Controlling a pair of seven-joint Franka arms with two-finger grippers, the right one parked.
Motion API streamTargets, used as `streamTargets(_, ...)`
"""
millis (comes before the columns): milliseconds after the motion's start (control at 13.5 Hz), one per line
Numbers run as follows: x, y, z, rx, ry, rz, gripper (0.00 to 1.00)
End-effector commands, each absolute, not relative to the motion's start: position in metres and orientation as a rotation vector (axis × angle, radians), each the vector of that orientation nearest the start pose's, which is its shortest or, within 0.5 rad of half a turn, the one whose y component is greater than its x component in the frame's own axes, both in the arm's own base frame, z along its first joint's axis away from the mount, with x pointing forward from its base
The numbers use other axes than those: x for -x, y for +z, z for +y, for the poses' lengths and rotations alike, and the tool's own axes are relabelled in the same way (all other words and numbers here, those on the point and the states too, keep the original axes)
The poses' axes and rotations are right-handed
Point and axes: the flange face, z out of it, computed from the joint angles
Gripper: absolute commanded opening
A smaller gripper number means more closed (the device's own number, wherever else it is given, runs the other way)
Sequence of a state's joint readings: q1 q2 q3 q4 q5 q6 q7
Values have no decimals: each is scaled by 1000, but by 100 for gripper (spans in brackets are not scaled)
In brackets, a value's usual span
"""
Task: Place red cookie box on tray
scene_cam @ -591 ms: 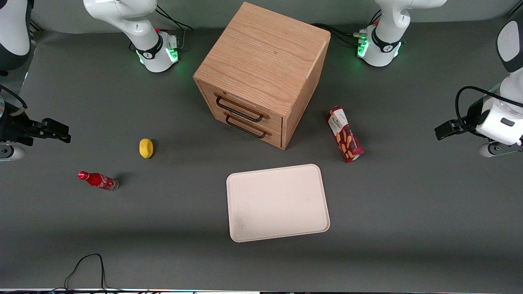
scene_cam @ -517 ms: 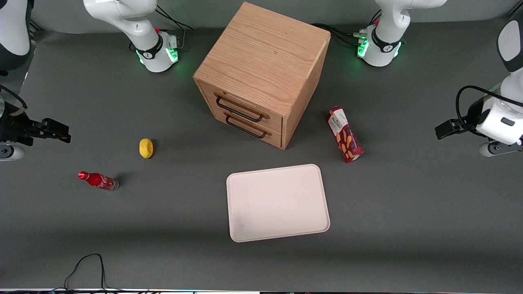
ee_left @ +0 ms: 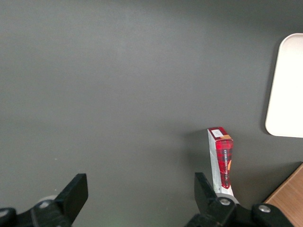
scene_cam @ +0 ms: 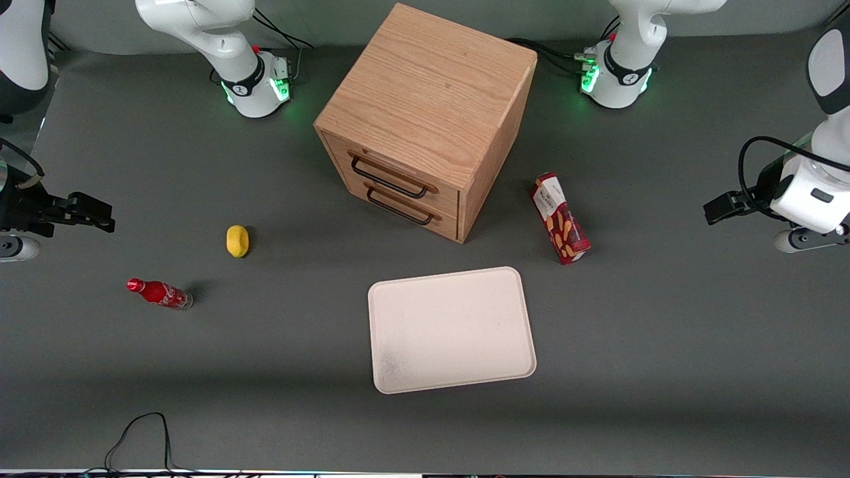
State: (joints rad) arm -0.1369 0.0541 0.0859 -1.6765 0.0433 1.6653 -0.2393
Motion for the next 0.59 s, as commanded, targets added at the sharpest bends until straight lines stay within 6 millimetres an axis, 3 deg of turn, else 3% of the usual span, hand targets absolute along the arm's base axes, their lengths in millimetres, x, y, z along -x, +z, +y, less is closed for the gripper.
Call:
streamTargets(0,-568,561,-27,3085,132,-272,100)
streamTargets(517,-564,560,-32,3077,180,-272,100)
